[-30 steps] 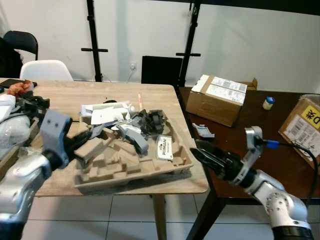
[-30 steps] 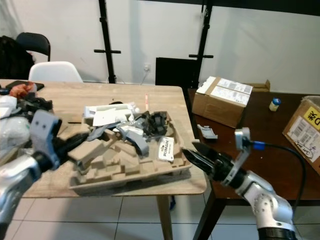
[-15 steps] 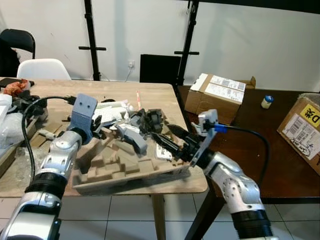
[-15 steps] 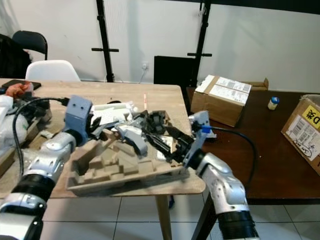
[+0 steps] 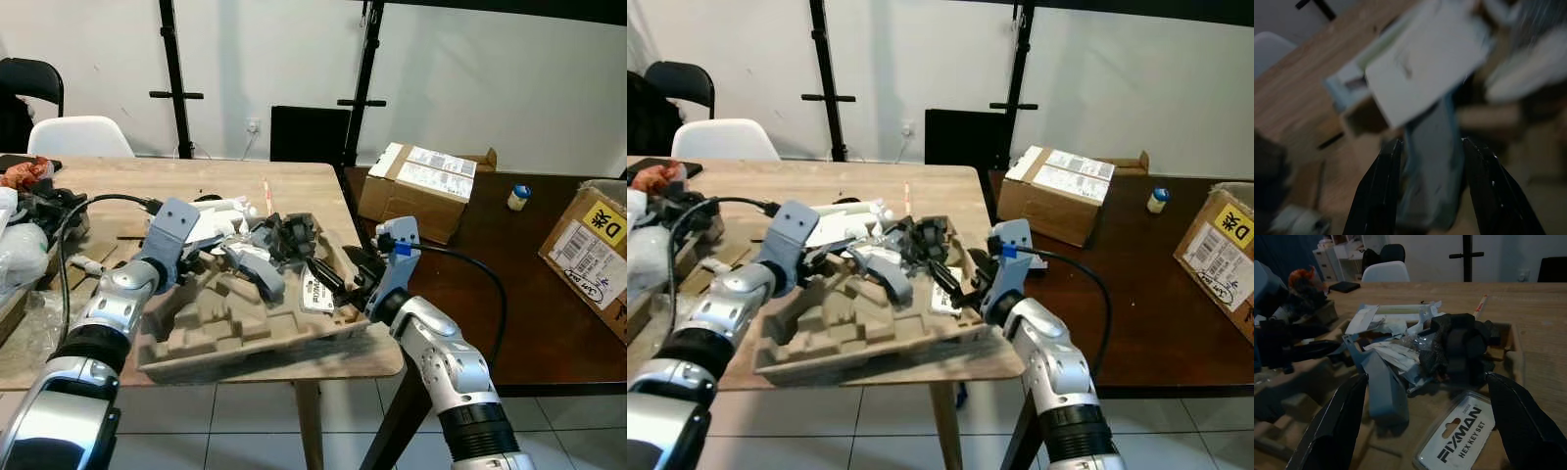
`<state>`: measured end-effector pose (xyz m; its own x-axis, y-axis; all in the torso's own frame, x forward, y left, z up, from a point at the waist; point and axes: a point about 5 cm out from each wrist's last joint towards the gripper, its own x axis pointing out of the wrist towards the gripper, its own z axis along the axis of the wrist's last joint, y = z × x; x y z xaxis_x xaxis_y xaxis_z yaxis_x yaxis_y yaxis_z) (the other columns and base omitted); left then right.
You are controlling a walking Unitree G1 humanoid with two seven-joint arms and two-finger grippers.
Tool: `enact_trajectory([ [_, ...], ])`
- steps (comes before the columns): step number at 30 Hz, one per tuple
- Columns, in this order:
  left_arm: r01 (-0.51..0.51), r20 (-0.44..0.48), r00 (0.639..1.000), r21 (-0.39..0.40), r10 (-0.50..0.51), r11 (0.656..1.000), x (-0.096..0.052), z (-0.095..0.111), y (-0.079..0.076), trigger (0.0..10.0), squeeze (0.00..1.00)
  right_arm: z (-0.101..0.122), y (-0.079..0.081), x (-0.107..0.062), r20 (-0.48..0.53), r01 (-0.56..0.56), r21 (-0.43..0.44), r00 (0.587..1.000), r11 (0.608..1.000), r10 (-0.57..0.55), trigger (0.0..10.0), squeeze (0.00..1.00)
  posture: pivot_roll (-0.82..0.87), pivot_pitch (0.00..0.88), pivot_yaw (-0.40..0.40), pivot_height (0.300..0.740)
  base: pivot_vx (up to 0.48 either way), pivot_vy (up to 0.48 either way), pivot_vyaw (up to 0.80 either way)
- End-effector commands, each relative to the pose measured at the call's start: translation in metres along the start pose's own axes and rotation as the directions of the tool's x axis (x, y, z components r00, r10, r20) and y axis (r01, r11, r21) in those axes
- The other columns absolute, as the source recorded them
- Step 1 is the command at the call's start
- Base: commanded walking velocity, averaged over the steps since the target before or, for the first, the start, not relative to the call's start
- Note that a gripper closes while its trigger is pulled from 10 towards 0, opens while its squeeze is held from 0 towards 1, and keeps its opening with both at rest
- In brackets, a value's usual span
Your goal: Picking trash to rubbish bin
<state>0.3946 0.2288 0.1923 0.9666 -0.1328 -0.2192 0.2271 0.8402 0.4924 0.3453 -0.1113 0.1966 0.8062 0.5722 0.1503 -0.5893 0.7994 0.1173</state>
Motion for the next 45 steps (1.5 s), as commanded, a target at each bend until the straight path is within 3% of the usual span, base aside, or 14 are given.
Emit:
enact_trajectory([
  [1, 0.001, -0.038, 0.999, 0.069, 0.001, 0.998, 0.0, -0.005, 0.001, 10.0, 0.0, -0.004, 0.002, 0.002, -0.018, -0.009, -0.022, 1.0, 1.0, 0.008, 10.0, 0.0, 0.06, 0.068, -0.041, 0.74, 0.0, 0.0, 0.0],
  [13, 0.029, -0.041, 0.999, 0.103, -0.024, 0.994, 0.009, -0.003, -0.018, 10.0, 0.0, -0.005, 0.002, 0.003, -0.023, 0.013, -0.036, 1.0, 0.999, -0.013, 10.0, 0.0, 0.05, 0.07, -0.04, 0.74, 0.0, 0.0, 0.0],
  [17, -0.015, -0.042, 0.999, 0.171, 0.022, 0.985, 0.013, 0.0, -0.021, 10.0, 0.0, -0.004, 0.001, 0.005, -0.017, 0.028, -0.039, 0.999, 0.999, -0.029, 10.0, 0.0, 0.05, 0.068, -0.034, 0.74, 0.0, 0.0, 0.0],
  [22, -0.056, -0.041, 0.997, 0.2, 0.066, 0.978, 0.014, 0.002, -0.019, 10.0, 0.0, -0.004, 0.0, 0.005, -0.016, 0.029, -0.041, 0.999, 0.999, -0.03, 10.0, 0.0, 0.05, 0.067, -0.034, 0.74, 0.0, 0.0, 0.0],
  [23, -0.066, -0.045, 0.996, 0.209, 0.077, 0.976, 0.014, 0.002, -0.019, 9.8, 0.0, -0.004, 0.001, 0.006, -0.016, 0.028, -0.041, 0.999, 0.999, -0.029, 10.0, 0.0, 0.05, 0.068, -0.032, 0.74, 0.0, 0.0, 0.0],
  [24, -0.074, -0.057, 0.994, 0.226, 0.089, 0.971, 0.014, 0.001, -0.018, 6.7, 0.0, -0.004, 0.002, 0.007, -0.017, 0.02, -0.042, 1.0, 0.999, -0.021, 10.0, 0.0, 0.05, 0.067, -0.031, 0.74, 0.0, 0.0, 0.0],
  [26, -0.075, -0.063, 0.994, 0.232, 0.092, 0.97, 0.014, 0.0, -0.018, 6.7, 0.0, -0.004, 0.003, 0.007, -0.017, 0.018, -0.042, 1.0, 0.999, -0.018, 10.0, 0.0, 0.05, 0.067, -0.031, 0.74, 0.0, 0.0, 0.0],
  [27, -0.082, -0.067, 0.993, 0.23, 0.099, 0.97, 0.014, 0.0, -0.017, 1.7, 0.0, -0.004, 0.003, 0.007, -0.016, 0.016, -0.042, 1.0, 0.999, -0.016, 10.0, 0.0, 0.05, 0.066, -0.03, 0.74, 0.0, 0.0, 0.0],
  [28, -0.087, -0.069, 0.992, 0.229, 0.105, 0.969, 0.014, 0.0, -0.016, 1.7, 0.0, -0.004, 0.004, 0.008, -0.016, 0.014, -0.043, 1.0, 0.999, -0.015, 10.0, 0.0, 0.05, 0.067, -0.03, 0.74, 0.0, 0.0, 0.0],
  [29, -0.096, -0.071, 0.991, 0.225, 0.114, 0.97, 0.014, -0.001, -0.015, 0.0, 0.0, -0.003, 0.004, 0.008, -0.015, 0.013, -0.044, 1.0, 0.999, -0.014, 10.0, 0.0, 0.05, 0.067, -0.03, 0.74, 0.0, 0.0, 0.0],
  [45, -0.152, -0.022, 0.987, 0.138, 0.156, 0.979, 0.012, 0.01, -0.002, 0.0, 0.0, -0.002, 0.002, 0.009, -0.014, 0.015, -0.045, 1.0, 0.999, -0.016, 10.0, 0.0, 0.05, 0.063, -0.03, 0.74, 0.0, 0.0, 0.0],
])
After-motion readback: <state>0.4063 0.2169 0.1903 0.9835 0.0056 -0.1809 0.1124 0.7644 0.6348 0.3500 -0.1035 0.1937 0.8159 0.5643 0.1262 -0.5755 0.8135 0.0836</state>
